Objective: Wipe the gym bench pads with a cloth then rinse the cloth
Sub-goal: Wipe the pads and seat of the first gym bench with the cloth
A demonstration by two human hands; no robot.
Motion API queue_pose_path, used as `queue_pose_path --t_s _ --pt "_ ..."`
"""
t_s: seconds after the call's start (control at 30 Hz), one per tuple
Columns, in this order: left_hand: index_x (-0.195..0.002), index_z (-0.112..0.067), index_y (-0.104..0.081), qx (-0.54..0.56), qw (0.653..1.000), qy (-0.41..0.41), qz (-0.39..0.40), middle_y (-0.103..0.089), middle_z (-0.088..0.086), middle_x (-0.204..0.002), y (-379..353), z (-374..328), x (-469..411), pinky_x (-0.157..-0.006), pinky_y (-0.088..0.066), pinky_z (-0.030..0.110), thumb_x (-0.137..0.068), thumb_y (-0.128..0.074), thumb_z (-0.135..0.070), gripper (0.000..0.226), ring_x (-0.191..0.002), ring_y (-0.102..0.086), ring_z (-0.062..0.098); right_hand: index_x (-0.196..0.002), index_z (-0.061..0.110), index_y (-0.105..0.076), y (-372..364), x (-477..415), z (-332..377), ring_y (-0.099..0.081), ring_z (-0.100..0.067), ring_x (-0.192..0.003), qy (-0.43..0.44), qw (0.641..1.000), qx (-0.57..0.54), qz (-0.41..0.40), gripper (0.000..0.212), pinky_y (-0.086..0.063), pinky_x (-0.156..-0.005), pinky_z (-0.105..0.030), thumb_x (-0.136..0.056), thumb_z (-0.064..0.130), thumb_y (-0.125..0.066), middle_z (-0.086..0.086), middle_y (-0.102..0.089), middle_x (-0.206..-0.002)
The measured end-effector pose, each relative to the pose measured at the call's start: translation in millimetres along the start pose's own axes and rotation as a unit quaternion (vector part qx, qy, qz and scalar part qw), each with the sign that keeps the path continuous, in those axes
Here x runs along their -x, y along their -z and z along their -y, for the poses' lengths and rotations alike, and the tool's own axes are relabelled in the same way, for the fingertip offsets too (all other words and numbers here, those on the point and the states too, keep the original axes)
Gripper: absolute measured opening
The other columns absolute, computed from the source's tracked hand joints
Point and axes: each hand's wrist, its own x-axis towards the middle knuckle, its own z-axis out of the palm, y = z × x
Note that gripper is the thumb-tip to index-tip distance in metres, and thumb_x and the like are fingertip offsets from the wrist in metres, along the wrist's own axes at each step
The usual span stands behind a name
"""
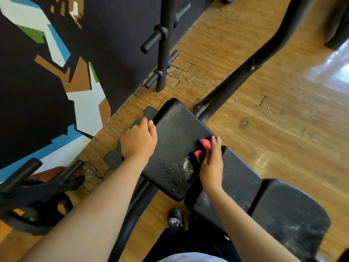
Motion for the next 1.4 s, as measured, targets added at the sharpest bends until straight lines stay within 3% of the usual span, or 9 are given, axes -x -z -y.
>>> queue_pose_path --t_s 0.27,0.4,0.53,0.67,0.8,0.97,1.07,1.17,1.4 --pt "-0.091 -0.011 -0.055 0.021 1.000 0.001 -0.003 -0.059 0.009 -0.066 0 0 0 -0.049 -0.047 0.032 -0.103 -0.026 -0.033 0.038 -0.054 -0.056 0.031 -0.151 0.008 -0.020 10 -39 9 -0.006 -0.014 -0.148 -0.013 1.000 0.007 0.008 0.052 -0.004 -0.113 -0.018 -0.101 -0.001 -0.031 -0.004 -0.011 -0.160" --pt "-0.089 -0.012 -0.054 0.025 1.000 -0.002 -0.003 -0.059 0.009 -0.066 -2 1 -1 -0.049 -0.046 0.032 -0.103 -0.024 -0.034 0.039 -0.054 -0.056 0.030 -0.151 0.011 -0.022 4 -4 0 -0.009 -0.011 -0.147 -0.008 1.000 0.010 0.005 0.052 -0.009 -0.115 -0.019 -0.101 0.003 -0.035 -0.002 -0.013 -0.160" --pt "-0.089 -0.012 -0.054 0.018 1.000 0.000 -0.003 -0.060 0.010 -0.066 -4 2 -2 -0.050 -0.045 0.031 -0.103 -0.023 -0.035 0.041 -0.055 -0.057 0.031 -0.151 0.015 -0.023 1 18 -4 -0.010 -0.003 -0.143 -0.010 1.000 0.020 0.017 0.049 -0.008 -0.103 -0.001 -0.103 0.012 -0.033 0.000 -0.008 -0.161" --pt "-0.089 -0.012 -0.055 0.014 1.000 -0.005 -0.006 -0.059 0.009 -0.066 -5 3 -2 -0.047 -0.038 0.027 -0.103 -0.024 -0.034 0.040 -0.054 -0.056 0.031 -0.148 0.030 -0.032 10 18 -2 -0.010 -0.012 -0.147 0.014 0.995 0.076 0.061 0.047 -0.014 -0.108 -0.021 -0.102 0.033 -0.039 0.002 -0.005 -0.161" --pt "-0.089 -0.012 -0.055 0.013 1.000 -0.005 -0.008 -0.059 0.009 -0.066 -5 3 -1 -0.046 -0.033 0.025 -0.103 -0.024 -0.034 0.040 -0.053 -0.055 0.030 -0.141 0.041 -0.041 21 17 -2 -0.017 -0.012 -0.143 0.041 0.987 0.144 0.065 0.041 -0.027 -0.099 -0.026 -0.100 0.042 -0.037 0.001 -0.020 -0.156" --pt "-0.089 -0.012 -0.055 0.011 1.000 -0.006 -0.007 -0.059 0.008 -0.065 -6 2 -2 -0.046 -0.031 0.025 -0.103 -0.025 -0.034 0.040 -0.052 -0.054 0.027 -0.138 0.029 -0.046 25 8 -7 -0.042 -0.017 -0.120 0.079 0.984 0.148 0.052 0.044 -0.035 -0.090 -0.025 -0.096 0.037 -0.052 -0.002 -0.042 -0.128" --pt "-0.089 -0.012 -0.054 0.013 1.000 -0.003 -0.008 -0.059 0.009 -0.065 -5 2 -1 -0.045 -0.033 0.025 -0.103 -0.025 -0.034 0.040 -0.052 -0.054 0.028 -0.131 0.019 -0.045 23 -1 -8 -0.054 -0.025 -0.103 0.077 0.982 0.163 0.060 0.042 -0.043 -0.074 -0.031 -0.094 0.038 -0.055 -0.003 -0.043 -0.124" --pt "-0.090 -0.012 -0.054 0.011 1.000 -0.001 -0.008 -0.059 0.008 -0.065 -4 2 -1 -0.046 -0.041 0.028 -0.103 -0.025 -0.034 0.039 -0.052 -0.055 0.028 -0.125 0.012 -0.046 23 -21 -5 -0.057 -0.035 -0.096 0.092 0.981 0.171 0.028 0.038 -0.042 -0.066 -0.035 -0.095 0.033 -0.055 -0.009 -0.044 -0.121" --pt "-0.090 -0.013 -0.054 0.001 1.000 -0.001 -0.011 -0.058 0.007 -0.064 -3 1 -1 -0.044 -0.033 0.026 -0.103 -0.026 -0.034 0.038 -0.050 -0.051 0.027 -0.117 0.011 -0.048 11 -31 0 -0.056 -0.037 -0.091 0.060 0.985 0.162 -0.022 0.033 -0.039 -0.065 -0.034 -0.096 0.036 -0.052 -0.011 -0.043 -0.116"
